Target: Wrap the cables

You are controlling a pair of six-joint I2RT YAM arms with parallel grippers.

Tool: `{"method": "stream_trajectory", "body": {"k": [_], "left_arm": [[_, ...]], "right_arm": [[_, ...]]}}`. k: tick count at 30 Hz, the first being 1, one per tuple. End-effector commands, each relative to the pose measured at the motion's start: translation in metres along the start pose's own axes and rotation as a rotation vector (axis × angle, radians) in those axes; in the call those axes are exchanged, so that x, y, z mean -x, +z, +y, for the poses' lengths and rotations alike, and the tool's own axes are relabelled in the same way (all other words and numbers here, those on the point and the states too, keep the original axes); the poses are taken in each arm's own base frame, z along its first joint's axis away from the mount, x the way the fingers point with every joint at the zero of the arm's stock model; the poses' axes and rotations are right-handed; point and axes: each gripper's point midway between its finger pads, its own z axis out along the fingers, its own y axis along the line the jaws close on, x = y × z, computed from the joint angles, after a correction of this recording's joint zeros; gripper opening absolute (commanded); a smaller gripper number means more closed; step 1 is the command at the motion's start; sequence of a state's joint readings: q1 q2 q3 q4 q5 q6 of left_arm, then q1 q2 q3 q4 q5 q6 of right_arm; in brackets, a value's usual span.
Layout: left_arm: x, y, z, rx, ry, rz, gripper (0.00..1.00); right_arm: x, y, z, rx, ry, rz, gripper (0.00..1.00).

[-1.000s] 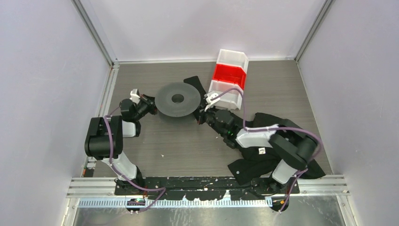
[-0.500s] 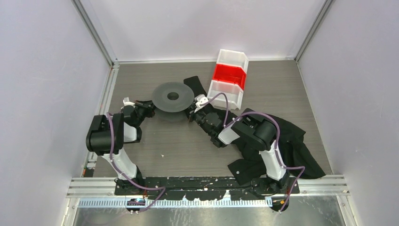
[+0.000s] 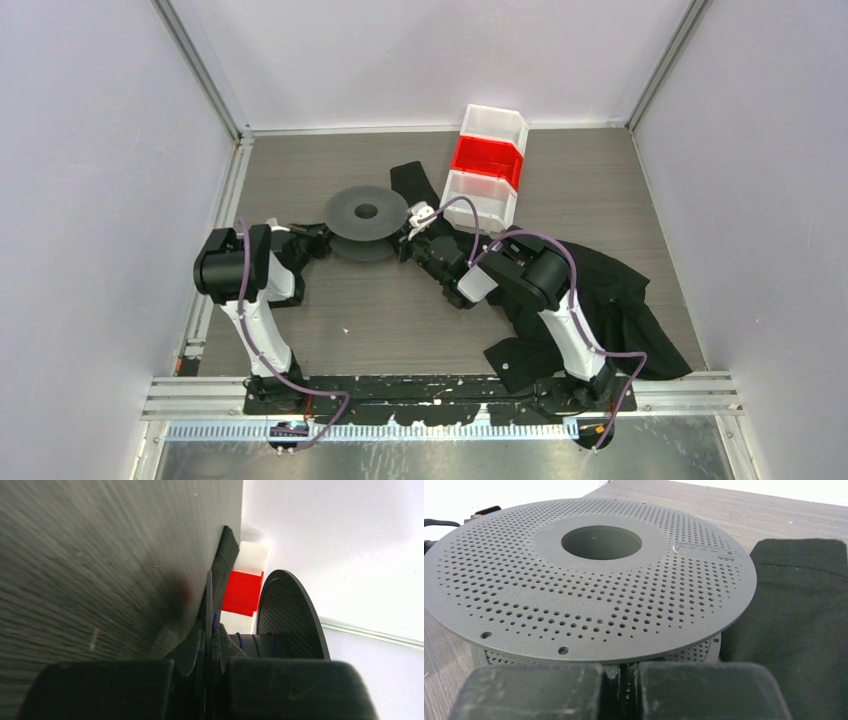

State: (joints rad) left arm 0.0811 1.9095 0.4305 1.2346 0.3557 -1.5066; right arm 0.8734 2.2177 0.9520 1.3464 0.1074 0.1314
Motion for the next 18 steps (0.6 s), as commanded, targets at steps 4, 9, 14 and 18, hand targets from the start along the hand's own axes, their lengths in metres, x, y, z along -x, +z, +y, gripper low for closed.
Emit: {"method": "stream_trajectory", "body": {"k": [4, 9, 14, 18], "left_arm": [[-0.003, 0.012, -0.022, -0.141, 0.039, 0.049, 0.01], [-0.004, 0.012, -0.011, -0.115, 0.025, 0.051, 0.14], [-0.005, 0.009, -0.008, -0.105, 0.022, 0.051, 0.27], [-0.006, 0.003, -0.007, -0.098, 0.018, 0.052, 0.35]], "right_arm": [[-0.017, 0.002, 0.032, 0.144, 0.043, 0.082, 0.00], [-0.023, -0.006, 0.033, 0.158, 0.048, 0.095, 0.01], [-0.030, -0.011, 0.032, 0.162, 0.040, 0.107, 0.01], [-0.032, -0.013, 0.033, 0.171, 0.020, 0.115, 0.01]]}}
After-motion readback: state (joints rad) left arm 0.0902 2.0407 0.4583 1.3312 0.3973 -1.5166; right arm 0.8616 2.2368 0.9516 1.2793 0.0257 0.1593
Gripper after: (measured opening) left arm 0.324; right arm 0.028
